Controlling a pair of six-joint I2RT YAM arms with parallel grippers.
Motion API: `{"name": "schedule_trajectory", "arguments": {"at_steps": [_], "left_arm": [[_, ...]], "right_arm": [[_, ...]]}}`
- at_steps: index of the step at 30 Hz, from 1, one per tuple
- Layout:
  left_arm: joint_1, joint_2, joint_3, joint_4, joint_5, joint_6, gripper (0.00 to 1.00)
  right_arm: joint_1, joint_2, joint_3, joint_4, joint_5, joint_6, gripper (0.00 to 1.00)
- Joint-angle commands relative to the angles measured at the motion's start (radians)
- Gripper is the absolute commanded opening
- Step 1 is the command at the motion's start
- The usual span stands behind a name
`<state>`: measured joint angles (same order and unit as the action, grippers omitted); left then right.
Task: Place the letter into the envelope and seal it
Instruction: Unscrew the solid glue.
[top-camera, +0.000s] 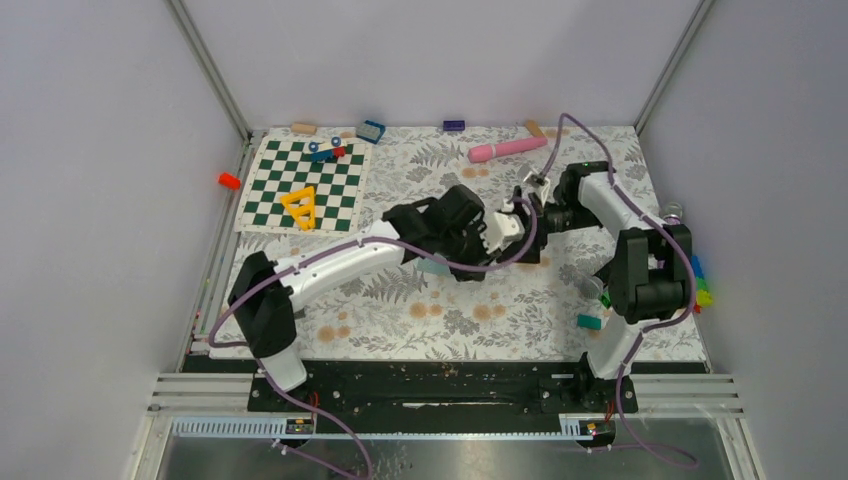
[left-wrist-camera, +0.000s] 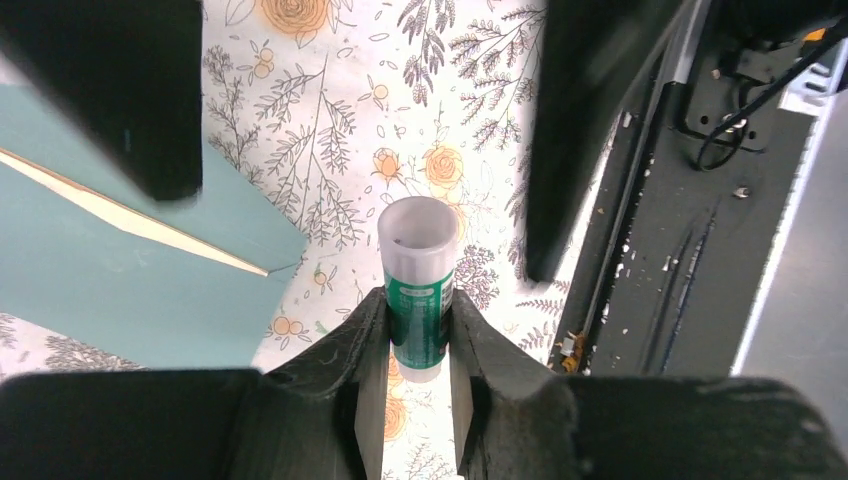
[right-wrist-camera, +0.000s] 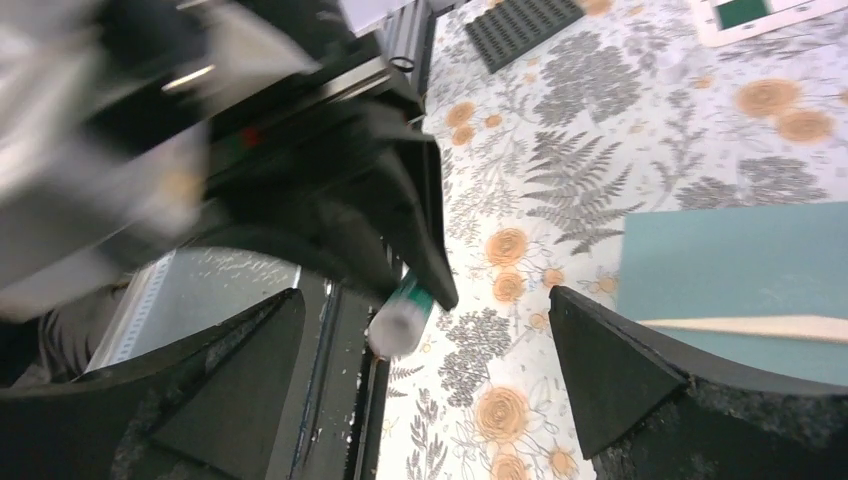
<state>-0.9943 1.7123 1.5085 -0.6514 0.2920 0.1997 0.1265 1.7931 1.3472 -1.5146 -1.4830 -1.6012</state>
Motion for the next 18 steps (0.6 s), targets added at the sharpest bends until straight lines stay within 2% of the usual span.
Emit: {"name": "schedule_trajectory", "arguments": {"at_steps": [1, 5, 7, 8, 9, 10, 11, 12, 13, 15, 18], "left_arm": [[0.11, -0.045, -0.014, 0.053, 0.27, -0.048, 0.0], [0.167, -0.099, -0.049, 0.088, 0.369, -0.067, 0.0], [0.181, -0.121, -0.055, 0.096, 0.37, -0.072, 0.0], [0.187, -0.131, -0.055, 0.096, 0.363, -0.074, 0.0], [0.191, -0.142, -0.057, 0.097, 0.353, -0.073, 0.0], [0.193, -0.151, -0.056, 0.099, 0.339, -0.072, 0.0], [0.194, -0.159, -0.054, 0.098, 0.323, -0.067, 0.0], [0.195, -0.165, -0.048, 0.094, 0.307, -0.061, 0.0], [0.195, -0.169, -0.04, 0.09, 0.293, -0.056, 0.0], [0.198, -0.179, -0.03, 0.088, 0.271, -0.053, 0.0], [0.215, -0.188, -0.016, 0.089, 0.274, -0.06, 0.0]], "right_arm": [[-0.084, -0.079, 0.084, -0.171, -0.02, 0.129, 1.0], [-0.121, -0.185, 0.146, -0.168, 0.03, 0.212, 1.0], [-0.149, -0.248, 0.2, -0.154, 0.093, 0.295, 1.0], [-0.15, -0.283, 0.214, -0.055, 0.138, 0.429, 1.0], [-0.15, -0.336, 0.199, 0.103, 0.209, 0.65, 1.0], [-0.146, -0.413, 0.146, 0.351, 0.328, 0.921, 1.0], [-0.135, -0.494, 0.061, 0.575, 0.537, 1.18, 1.0], [-0.105, -0.577, -0.007, 0.7, 0.732, 1.253, 1.0], [-0.078, -0.637, -0.052, 0.755, 0.884, 1.239, 0.99], [-0.071, -0.724, -0.088, 0.799, 0.994, 1.198, 1.0], [-0.072, -0.843, -0.154, 0.911, 0.943, 1.254, 1.0]]}}
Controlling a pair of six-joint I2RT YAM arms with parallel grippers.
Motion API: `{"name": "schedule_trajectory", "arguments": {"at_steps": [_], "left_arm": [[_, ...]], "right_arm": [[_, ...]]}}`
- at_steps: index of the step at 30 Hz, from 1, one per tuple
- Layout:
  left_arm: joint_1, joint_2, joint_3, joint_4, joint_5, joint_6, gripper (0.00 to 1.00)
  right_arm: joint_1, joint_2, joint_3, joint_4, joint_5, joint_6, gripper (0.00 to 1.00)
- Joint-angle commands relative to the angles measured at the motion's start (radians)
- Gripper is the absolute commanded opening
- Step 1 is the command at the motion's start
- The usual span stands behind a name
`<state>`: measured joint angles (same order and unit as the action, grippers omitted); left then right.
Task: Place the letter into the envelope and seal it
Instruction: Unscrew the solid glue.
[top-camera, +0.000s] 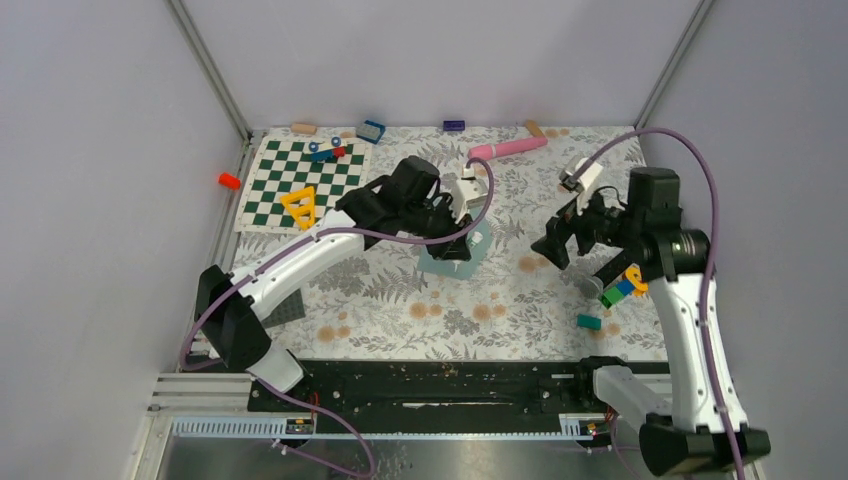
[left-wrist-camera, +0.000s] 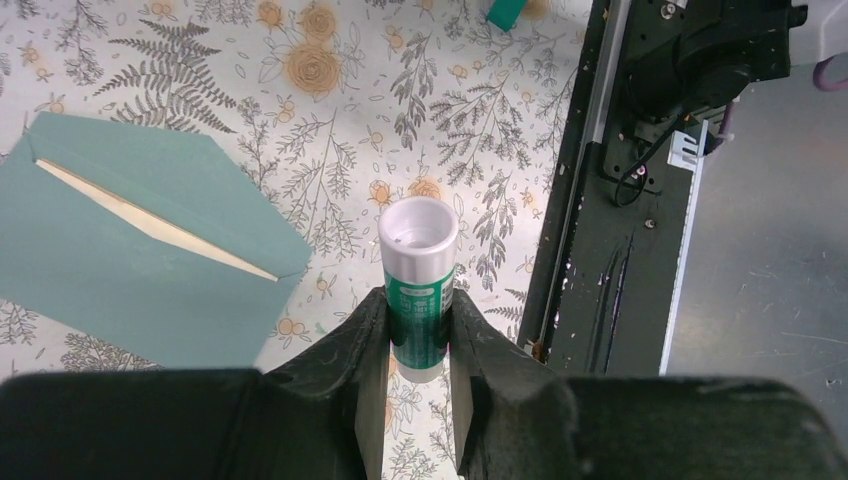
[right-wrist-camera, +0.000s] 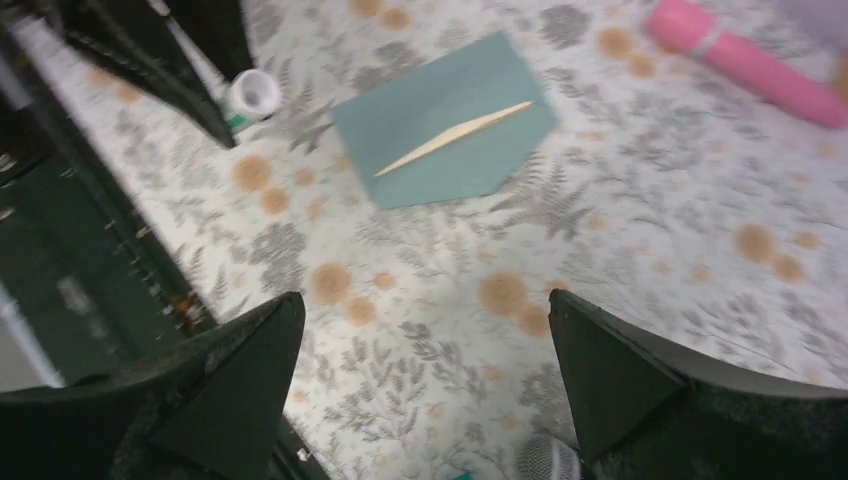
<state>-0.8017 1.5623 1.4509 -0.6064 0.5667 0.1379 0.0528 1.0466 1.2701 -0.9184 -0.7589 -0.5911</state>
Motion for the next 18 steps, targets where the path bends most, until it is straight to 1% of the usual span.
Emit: {"name": "schedule_trajectory", "arguments": {"at_steps": [1, 2, 3, 5, 6, 7, 8, 10, 11, 12, 13, 15, 16, 17, 18], "left_arm": [[0.029, -0.041, 0.048, 0.045, 0.01, -0.006, 0.0], [0.039, -0.044, 0.051, 0.048, 0.032, -0.016, 0.0], [0.05, -0.046, 0.054, 0.051, 0.061, -0.029, 0.0], [0.069, -0.054, 0.05, 0.067, 0.143, -0.06, 0.0], [0.072, -0.061, 0.039, 0.089, 0.169, -0.078, 0.0], [0.075, -0.071, 0.021, 0.114, 0.191, -0.094, 0.0], [0.075, -0.077, 0.004, 0.135, 0.209, -0.11, 0.0], [0.076, -0.079, -0.019, 0.16, 0.245, -0.129, 0.0], [0.076, -0.078, -0.024, 0.164, 0.26, -0.134, 0.0], [0.075, -0.077, -0.03, 0.171, 0.276, -0.135, 0.0], [0.075, -0.076, -0.036, 0.18, 0.294, -0.135, 0.0], [0.076, -0.07, -0.04, 0.19, 0.322, -0.136, 0.0], [0.076, -0.067, -0.038, 0.191, 0.327, -0.156, 0.0], [0.075, -0.063, -0.038, 0.191, 0.327, -0.162, 0.0], [0.076, -0.062, -0.039, 0.191, 0.324, -0.16, 0.0]], "right_arm": [[0.002, -0.146, -0.123, 0.379, 0.188, 0.285, 1.0], [0.002, -0.208, -0.205, 0.466, 0.145, 0.318, 1.0], [0.002, -0.216, -0.225, 0.501, 0.077, 0.333, 1.0], [0.002, -0.172, -0.24, 0.53, -0.077, 0.363, 1.0], [0.002, -0.156, -0.264, 0.585, -0.15, 0.427, 1.0], [0.002, -0.142, -0.298, 0.693, -0.231, 0.52, 1.0], [0.003, -0.131, -0.352, 0.829, -0.301, 0.656, 0.99], [0.009, -0.115, -0.478, 1.289, -0.384, 0.986, 0.95], [0.014, -0.108, -0.525, 1.467, -0.381, 1.126, 0.92], [0.023, -0.103, -0.542, 1.531, -0.369, 1.143, 0.9], [0.038, -0.099, -0.534, 1.487, -0.349, 1.098, 0.88], [0.078, -0.086, -0.502, 1.308, -0.314, 0.99, 0.85], [0.091, -0.079, -0.503, 1.312, -0.326, 0.995, 0.85], [0.099, -0.07, -0.516, 1.387, -0.351, 1.048, 0.85], [0.101, -0.064, -0.541, 1.498, -0.375, 1.121, 0.85]]}}
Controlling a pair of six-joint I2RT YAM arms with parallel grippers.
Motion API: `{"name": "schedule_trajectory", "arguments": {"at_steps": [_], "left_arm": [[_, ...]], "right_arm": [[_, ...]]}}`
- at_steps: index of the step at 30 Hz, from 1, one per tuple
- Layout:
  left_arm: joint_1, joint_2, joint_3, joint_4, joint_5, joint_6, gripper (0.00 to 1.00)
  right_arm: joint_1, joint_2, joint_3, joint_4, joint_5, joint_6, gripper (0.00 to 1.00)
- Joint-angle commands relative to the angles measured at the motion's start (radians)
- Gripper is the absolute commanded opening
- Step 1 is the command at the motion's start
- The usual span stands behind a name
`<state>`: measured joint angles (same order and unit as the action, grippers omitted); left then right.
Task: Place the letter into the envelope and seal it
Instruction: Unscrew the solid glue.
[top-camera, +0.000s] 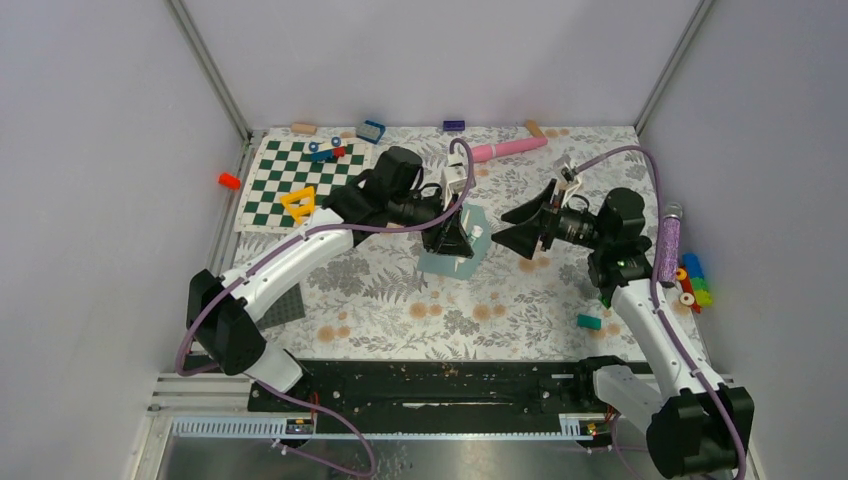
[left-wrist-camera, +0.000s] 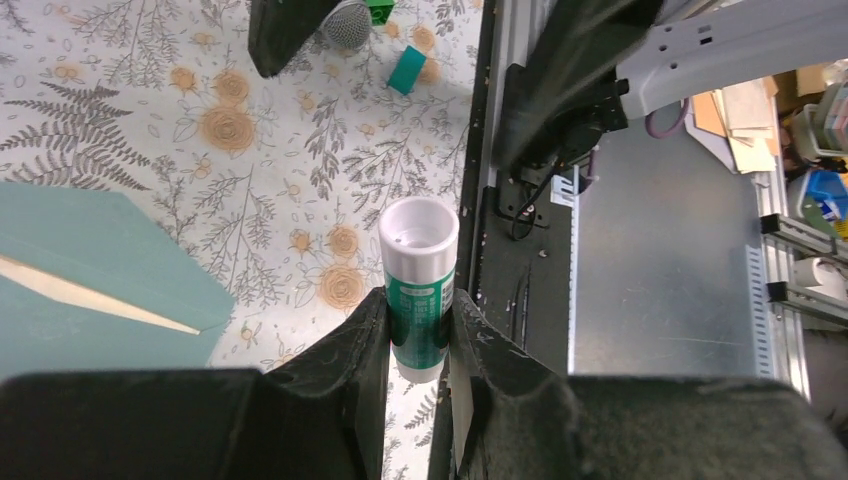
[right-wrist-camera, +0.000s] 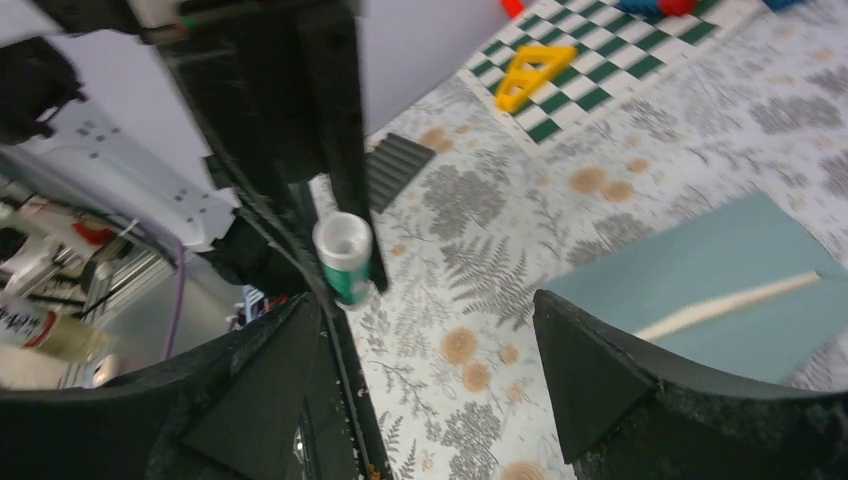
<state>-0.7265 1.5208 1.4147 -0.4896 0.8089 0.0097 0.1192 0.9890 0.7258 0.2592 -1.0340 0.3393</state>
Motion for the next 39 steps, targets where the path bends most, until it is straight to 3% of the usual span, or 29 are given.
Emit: {"name": "schedule_trajectory", "arguments": {"at_steps": [1, 2, 7, 19, 26, 31, 33, 36, 39], "left_arm": [[0.0, -0.021, -0.005, 0.074, 0.078, -0.029, 0.0], [0.0, -0.019, -0.008, 0.074, 0.078, -0.027, 0.0], [0.001, -0.005, -0.008, 0.077, 0.095, -0.032, 0.0], [-0.005, 0.013, -0.001, 0.08, 0.109, -0.043, 0.0], [-0.031, 0.03, 0.009, 0.062, 0.089, -0.024, 0.0], [-0.04, 0.035, 0.016, 0.051, 0.084, -0.017, 0.0], [-0.04, 0.034, 0.017, 0.049, 0.076, -0.017, 0.0], [-0.039, 0.03, 0.017, 0.049, 0.068, -0.017, 0.0], [-0.035, 0.028, 0.017, 0.051, 0.063, -0.017, 0.0]], "right_arm": [[0.038, -0.003, -0.021, 0.43, -0.111, 0.257, 0.85], [0.038, -0.003, -0.042, 0.499, -0.113, 0.29, 0.84], [0.076, -0.015, -0.048, 0.391, -0.087, 0.194, 0.78], [0.134, 0.037, -0.076, 0.428, -0.083, 0.18, 0.69], [0.154, 0.064, -0.076, 0.427, -0.075, 0.179, 0.58], [0.16, 0.072, -0.073, 0.424, -0.074, 0.179, 0.43], [0.161, 0.075, -0.072, 0.422, -0.089, 0.179, 0.44], [0.162, 0.07, -0.073, 0.403, -0.101, 0.164, 0.54], [0.162, 0.067, -0.075, 0.384, -0.105, 0.147, 0.56]]}}
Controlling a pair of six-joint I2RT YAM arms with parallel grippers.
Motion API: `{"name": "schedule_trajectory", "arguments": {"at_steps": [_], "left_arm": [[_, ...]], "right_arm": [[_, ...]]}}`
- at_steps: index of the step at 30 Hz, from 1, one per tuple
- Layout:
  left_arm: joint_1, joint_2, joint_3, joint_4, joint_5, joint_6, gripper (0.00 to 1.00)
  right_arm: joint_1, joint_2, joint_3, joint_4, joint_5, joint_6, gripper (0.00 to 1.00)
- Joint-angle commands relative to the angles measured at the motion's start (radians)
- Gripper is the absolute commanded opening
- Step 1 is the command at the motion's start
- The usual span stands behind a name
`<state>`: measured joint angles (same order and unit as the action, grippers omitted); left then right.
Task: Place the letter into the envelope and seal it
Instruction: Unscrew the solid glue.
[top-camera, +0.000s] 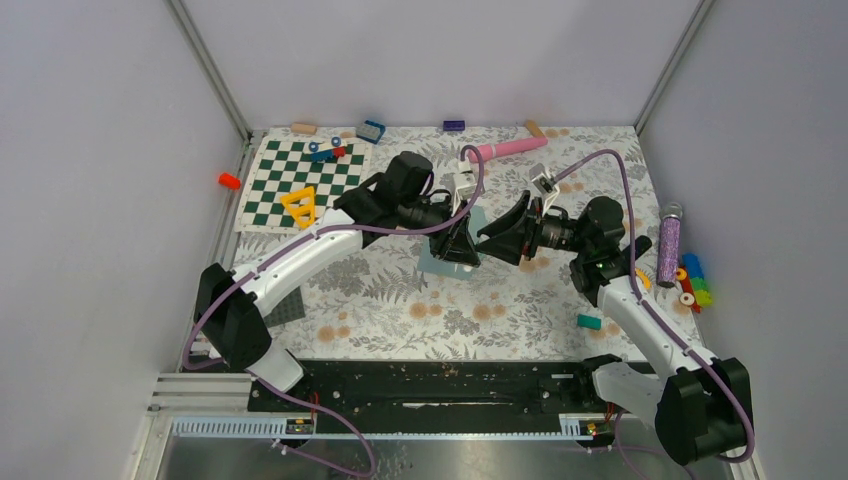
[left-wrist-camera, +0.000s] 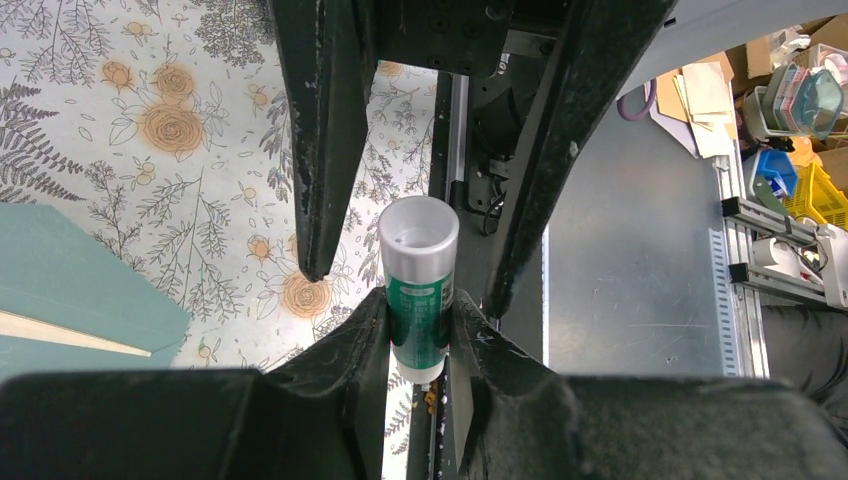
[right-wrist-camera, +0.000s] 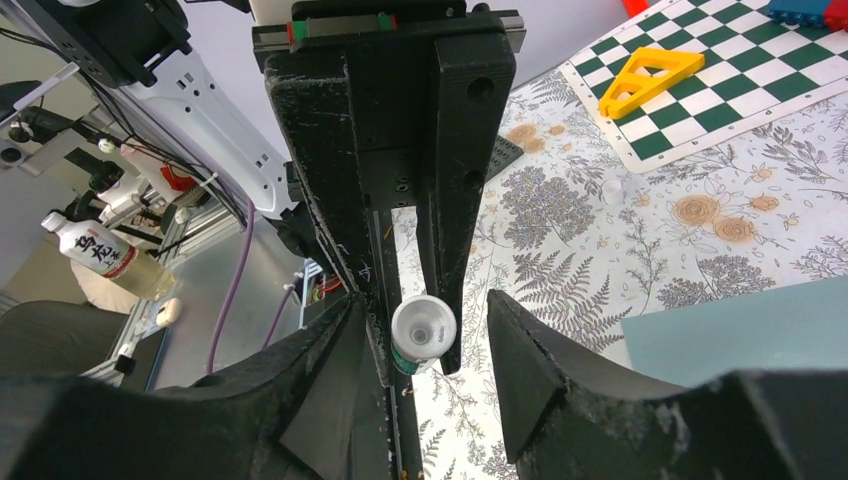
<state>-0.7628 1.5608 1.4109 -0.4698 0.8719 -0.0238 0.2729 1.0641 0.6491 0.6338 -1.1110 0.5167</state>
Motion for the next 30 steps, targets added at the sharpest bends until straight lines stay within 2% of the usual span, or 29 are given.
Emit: {"name": "schedule_trajectory", "arguments": {"at_steps": [1, 5, 10, 12, 13, 15, 18, 25, 30], "left_arm": [[0.002, -0.013, 0.02, 0.032, 0.001, 0.016, 0.0], [0.002, -0.016, 0.022, 0.033, 0.003, 0.015, 0.0], [0.005, -0.018, 0.02, 0.035, -0.005, 0.014, 0.0], [0.006, -0.019, 0.02, 0.036, -0.003, 0.015, 0.0], [0.006, -0.019, 0.019, 0.035, -0.003, 0.016, 0.06], [0.008, -0.021, 0.014, 0.036, -0.004, 0.016, 0.27], [0.016, -0.023, 0.002, 0.037, -0.006, 0.016, 0.44], [0.018, -0.023, -0.007, 0.039, 0.005, 0.016, 0.46], [0.018, -0.023, -0.01, 0.039, 0.009, 0.04, 0.39]], "right_arm": [[0.008, -0.007, 0.002, 0.006, -0.029, -0.032, 0.55], [0.011, 0.003, 0.007, 0.0, -0.035, -0.032, 0.44], [0.013, 0.009, 0.014, -0.022, -0.036, -0.035, 0.16], [0.013, 0.006, 0.019, -0.027, -0.033, -0.035, 0.08], [0.013, 0.004, 0.022, -0.032, -0.029, -0.035, 0.06], [0.012, -0.004, 0.035, -0.049, -0.017, -0.039, 0.04], [0.008, -0.025, 0.049, -0.084, -0.004, -0.044, 0.01], [-0.026, -0.05, 0.05, -0.043, 0.009, 0.023, 0.0], [-0.038, -0.05, 0.047, -0.014, 0.005, 0.06, 0.0]]}}
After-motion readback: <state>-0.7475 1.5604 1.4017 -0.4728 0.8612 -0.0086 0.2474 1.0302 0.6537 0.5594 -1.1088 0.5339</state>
